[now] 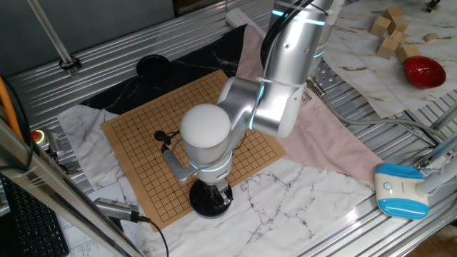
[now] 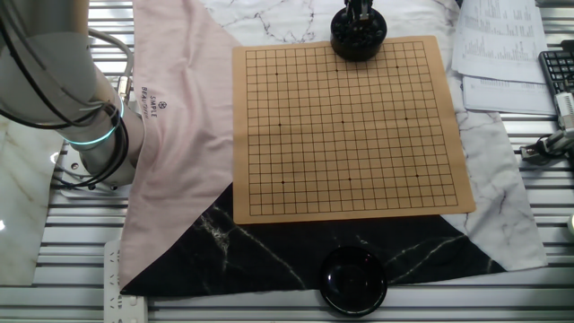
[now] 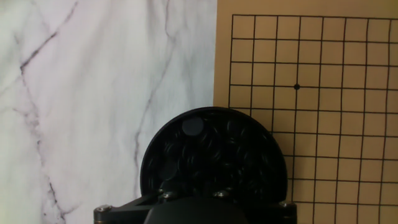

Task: Play the first move as black on the 3-4 point in the upper right corner of the Go board

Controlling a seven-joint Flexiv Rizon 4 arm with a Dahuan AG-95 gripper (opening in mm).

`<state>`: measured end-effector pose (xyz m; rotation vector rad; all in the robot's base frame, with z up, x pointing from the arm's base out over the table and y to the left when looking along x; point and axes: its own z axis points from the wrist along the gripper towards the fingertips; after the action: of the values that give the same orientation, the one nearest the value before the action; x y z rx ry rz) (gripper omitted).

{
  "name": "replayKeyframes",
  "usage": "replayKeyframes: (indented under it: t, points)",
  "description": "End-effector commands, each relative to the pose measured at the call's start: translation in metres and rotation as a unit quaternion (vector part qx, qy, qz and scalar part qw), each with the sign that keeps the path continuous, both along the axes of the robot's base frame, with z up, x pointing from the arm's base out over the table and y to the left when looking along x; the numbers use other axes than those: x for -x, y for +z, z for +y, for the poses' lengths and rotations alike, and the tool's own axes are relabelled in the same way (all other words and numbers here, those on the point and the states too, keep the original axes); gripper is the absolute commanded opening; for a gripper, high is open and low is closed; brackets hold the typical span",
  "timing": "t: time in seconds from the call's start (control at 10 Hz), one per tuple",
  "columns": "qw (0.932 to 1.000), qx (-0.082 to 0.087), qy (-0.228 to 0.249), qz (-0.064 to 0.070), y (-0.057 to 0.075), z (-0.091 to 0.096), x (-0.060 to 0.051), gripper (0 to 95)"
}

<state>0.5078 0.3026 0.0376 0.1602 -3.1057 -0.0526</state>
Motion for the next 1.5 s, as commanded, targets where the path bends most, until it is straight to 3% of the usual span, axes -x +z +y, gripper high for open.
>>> replayKeyframes:
  t: [0.1,0.2,0.4,0.5,0.8,1.3,1.5]
  points:
    - [1.0,-0.002,-0.001,0.0,0.0,0.0,-0.001,0.0]
    - [1.0,-0.003,0.0,0.0,0.002,0.0,-0.003,0.0]
    - [0.9999,-0.002,0.009,0.012,0.021,-0.007,-0.012,0.0]
    - [0.9999,0.001,0.01,0.011,0.023,-0.009,-0.013,0.0]
    - [0.9997,-0.001,0.025,0.008,0.026,-0.009,-0.02,57.0]
    - [0.9994,-0.003,0.036,0.004,0.015,-0.002,-0.024,57.0]
    - [0.9992,-0.003,0.039,0.002,0.003,-0.001,-0.024,57.0]
